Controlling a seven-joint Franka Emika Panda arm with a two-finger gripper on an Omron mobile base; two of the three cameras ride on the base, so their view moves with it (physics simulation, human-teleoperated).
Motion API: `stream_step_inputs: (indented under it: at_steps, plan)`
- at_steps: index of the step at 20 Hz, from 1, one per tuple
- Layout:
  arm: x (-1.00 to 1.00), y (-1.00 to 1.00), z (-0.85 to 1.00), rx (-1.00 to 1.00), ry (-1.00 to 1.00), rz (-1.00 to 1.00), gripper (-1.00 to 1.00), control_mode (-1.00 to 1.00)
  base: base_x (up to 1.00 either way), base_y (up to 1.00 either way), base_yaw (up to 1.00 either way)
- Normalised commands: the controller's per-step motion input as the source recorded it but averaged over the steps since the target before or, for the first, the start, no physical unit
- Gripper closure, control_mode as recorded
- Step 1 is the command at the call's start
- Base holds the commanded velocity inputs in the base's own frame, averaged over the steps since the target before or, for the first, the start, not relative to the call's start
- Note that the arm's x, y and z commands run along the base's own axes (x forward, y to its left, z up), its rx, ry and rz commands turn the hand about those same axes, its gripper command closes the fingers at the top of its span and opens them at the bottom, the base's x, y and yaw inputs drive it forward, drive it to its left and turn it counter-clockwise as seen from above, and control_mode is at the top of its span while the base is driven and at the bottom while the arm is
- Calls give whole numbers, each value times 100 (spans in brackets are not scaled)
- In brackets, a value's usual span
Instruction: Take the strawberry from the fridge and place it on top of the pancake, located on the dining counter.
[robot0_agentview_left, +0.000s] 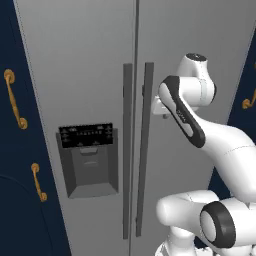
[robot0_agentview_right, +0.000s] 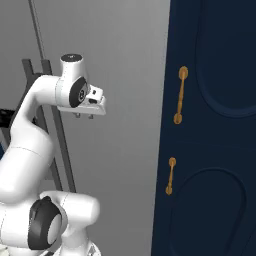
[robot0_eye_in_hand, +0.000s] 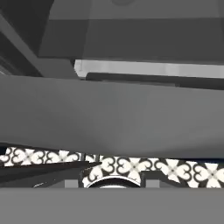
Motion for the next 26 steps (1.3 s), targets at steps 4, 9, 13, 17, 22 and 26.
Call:
stream_step_inputs:
  at_steps: [4, 9, 13, 17, 22, 26]
  plan:
    - [-27, 1, 0, 0, -1, 0, -100, 100, -25, 0, 0]
    - [0, 0, 0, 0, 0, 0, -100, 100, -79, 30, -6]
    - [0, 0, 0, 0, 0, 0, -100, 100, -19, 61, -11]
    - [0, 0, 0, 0, 0, 0, -100, 100, -13, 43, -10]
    - [0, 0, 0, 0, 0, 0, -100, 100, -44, 9, -4]
    - [0, 0, 0, 0, 0, 0, -100, 100, -43, 25, -2]
